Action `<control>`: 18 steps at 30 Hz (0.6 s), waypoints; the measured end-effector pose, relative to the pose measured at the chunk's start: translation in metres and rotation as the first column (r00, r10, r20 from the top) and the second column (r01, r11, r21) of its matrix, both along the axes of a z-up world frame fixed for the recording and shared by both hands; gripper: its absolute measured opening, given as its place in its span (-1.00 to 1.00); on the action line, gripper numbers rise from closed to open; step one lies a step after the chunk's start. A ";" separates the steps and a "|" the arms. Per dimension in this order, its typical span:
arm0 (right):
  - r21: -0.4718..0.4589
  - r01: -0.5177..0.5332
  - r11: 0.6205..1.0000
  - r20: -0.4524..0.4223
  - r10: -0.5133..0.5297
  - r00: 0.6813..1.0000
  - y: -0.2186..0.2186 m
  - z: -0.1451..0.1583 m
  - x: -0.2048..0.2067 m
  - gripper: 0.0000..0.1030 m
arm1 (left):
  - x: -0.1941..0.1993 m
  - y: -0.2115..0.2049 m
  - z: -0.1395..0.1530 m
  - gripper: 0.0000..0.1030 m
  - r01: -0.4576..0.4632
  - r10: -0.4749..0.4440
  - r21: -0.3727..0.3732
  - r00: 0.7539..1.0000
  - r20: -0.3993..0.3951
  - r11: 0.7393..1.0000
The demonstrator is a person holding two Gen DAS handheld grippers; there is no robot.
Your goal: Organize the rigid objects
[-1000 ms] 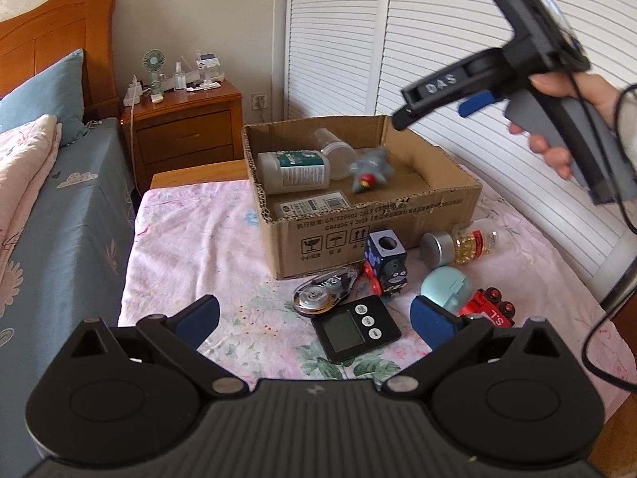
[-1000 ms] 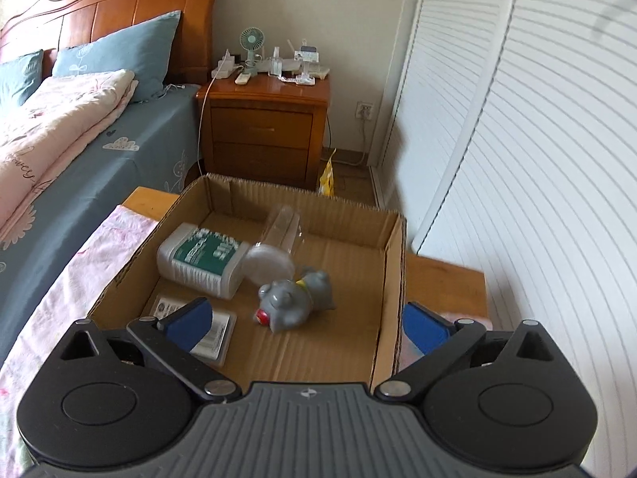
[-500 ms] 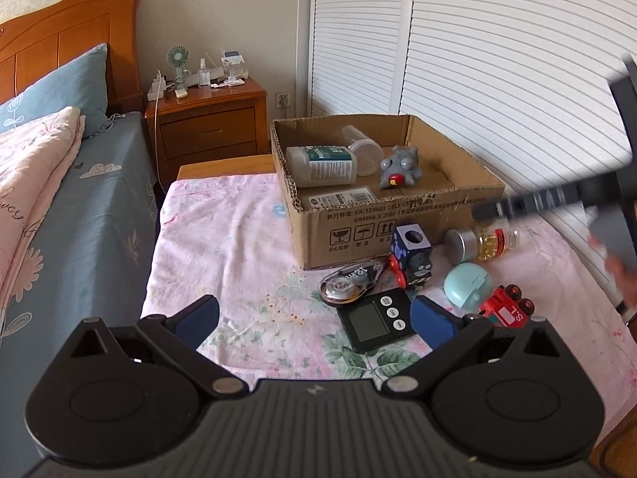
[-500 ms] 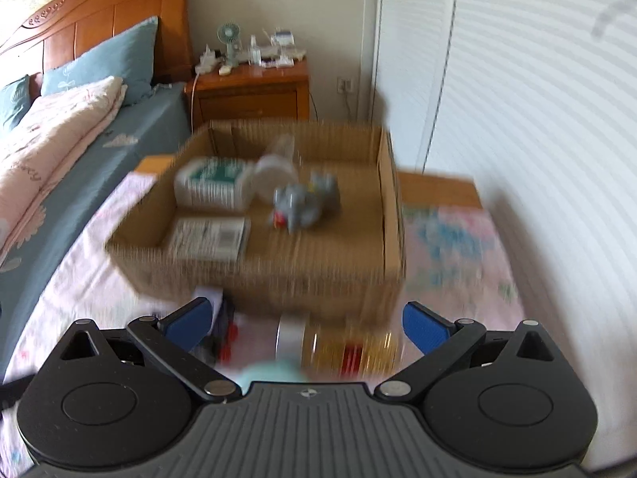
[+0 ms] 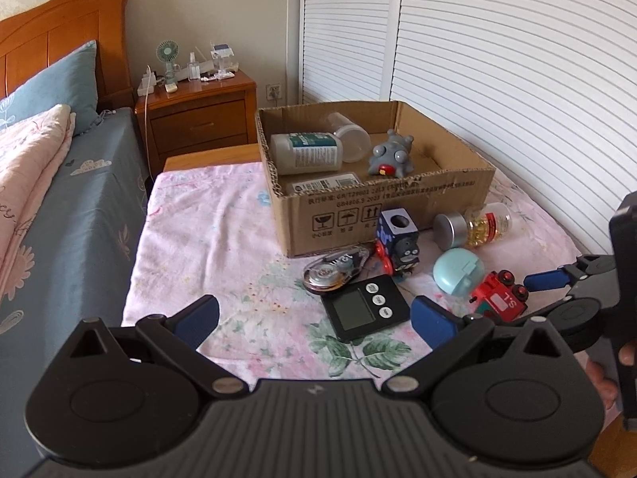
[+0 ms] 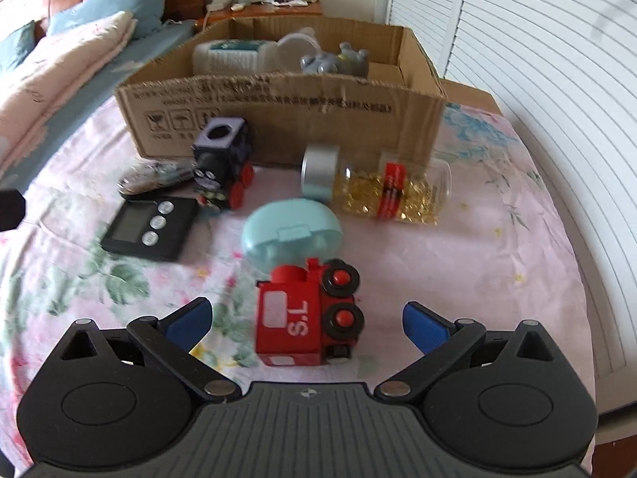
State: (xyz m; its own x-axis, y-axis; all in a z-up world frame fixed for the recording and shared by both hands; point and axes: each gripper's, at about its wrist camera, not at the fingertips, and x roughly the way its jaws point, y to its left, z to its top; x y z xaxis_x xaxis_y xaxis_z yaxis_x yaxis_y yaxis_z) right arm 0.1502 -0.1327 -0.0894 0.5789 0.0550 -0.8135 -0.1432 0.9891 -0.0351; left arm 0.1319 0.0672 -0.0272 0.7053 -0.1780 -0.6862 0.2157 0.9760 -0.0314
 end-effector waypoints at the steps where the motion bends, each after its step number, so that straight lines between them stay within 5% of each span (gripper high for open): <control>1: -0.013 0.007 1.000 0.008 -0.007 1.000 -0.001 -0.002 -0.001 1.00 | 0.001 -0.001 -0.001 0.98 0.001 -0.001 -0.002 1.000 -0.005 1.000; 7: 0.023 0.085 0.996 0.016 -0.085 0.996 -0.032 -0.003 -0.002 1.00 | 0.010 -0.011 -0.010 0.98 -0.004 0.005 0.021 0.999 -0.040 1.000; 18: 0.025 0.047 0.999 0.088 -0.049 0.995 -0.040 -0.005 -0.015 1.00 | 0.046 -0.040 -0.042 0.98 -0.012 0.014 0.013 0.991 -0.132 1.000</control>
